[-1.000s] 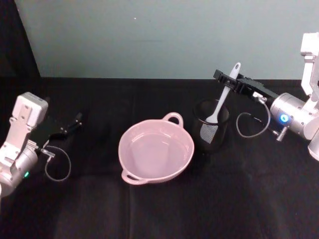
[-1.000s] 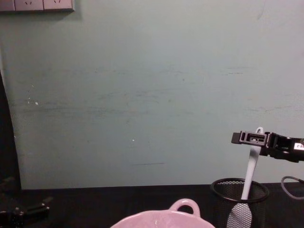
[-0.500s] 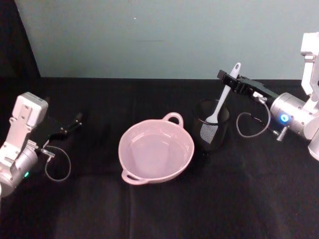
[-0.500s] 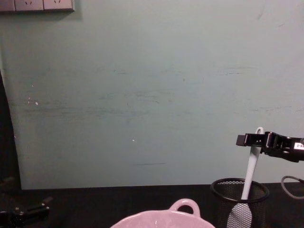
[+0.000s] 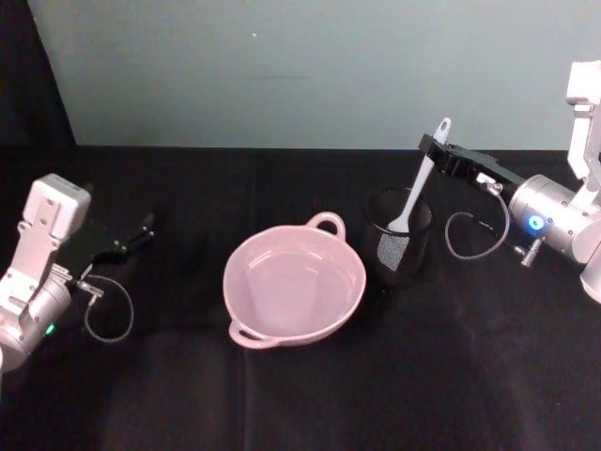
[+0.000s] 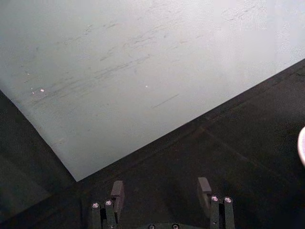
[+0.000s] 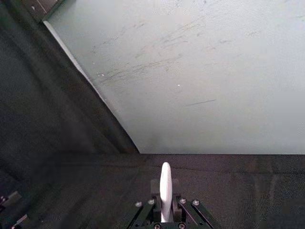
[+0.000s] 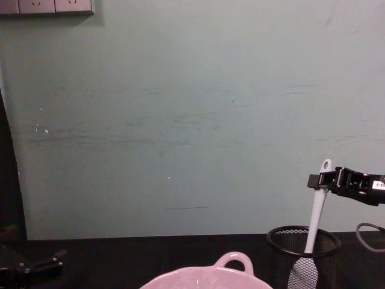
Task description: Use the one hand to pick up the spoon and stir the clear water in the bowl.
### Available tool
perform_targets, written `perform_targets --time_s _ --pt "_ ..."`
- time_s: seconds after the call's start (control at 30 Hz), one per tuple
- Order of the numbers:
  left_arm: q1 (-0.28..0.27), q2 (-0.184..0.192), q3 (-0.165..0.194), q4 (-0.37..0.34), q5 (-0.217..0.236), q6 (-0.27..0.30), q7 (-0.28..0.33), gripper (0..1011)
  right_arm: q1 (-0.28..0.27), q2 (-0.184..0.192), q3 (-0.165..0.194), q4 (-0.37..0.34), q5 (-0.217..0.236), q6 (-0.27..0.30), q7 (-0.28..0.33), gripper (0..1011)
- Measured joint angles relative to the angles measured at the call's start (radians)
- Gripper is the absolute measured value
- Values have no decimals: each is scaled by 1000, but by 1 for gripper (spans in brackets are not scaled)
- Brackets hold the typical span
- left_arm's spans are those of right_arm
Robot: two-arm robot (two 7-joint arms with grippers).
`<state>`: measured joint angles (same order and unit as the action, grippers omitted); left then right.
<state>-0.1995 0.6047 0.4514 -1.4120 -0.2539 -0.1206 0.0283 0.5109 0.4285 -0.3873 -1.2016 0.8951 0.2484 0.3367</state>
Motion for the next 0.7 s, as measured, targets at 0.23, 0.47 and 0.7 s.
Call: perform_targets --time_s 0.23,0.47,0.7 --pt "0 0 0 0 0 0 0 1011 0 0 0 0 0 0 -1 121" --pt "0 0 0 0 0 0 0 1011 -13 9 5 -24 -1 -6 -1 121" --pt "0 0 0 0 0 0 0 1011 -38 38 16 -101 -10 -21 -3 121"
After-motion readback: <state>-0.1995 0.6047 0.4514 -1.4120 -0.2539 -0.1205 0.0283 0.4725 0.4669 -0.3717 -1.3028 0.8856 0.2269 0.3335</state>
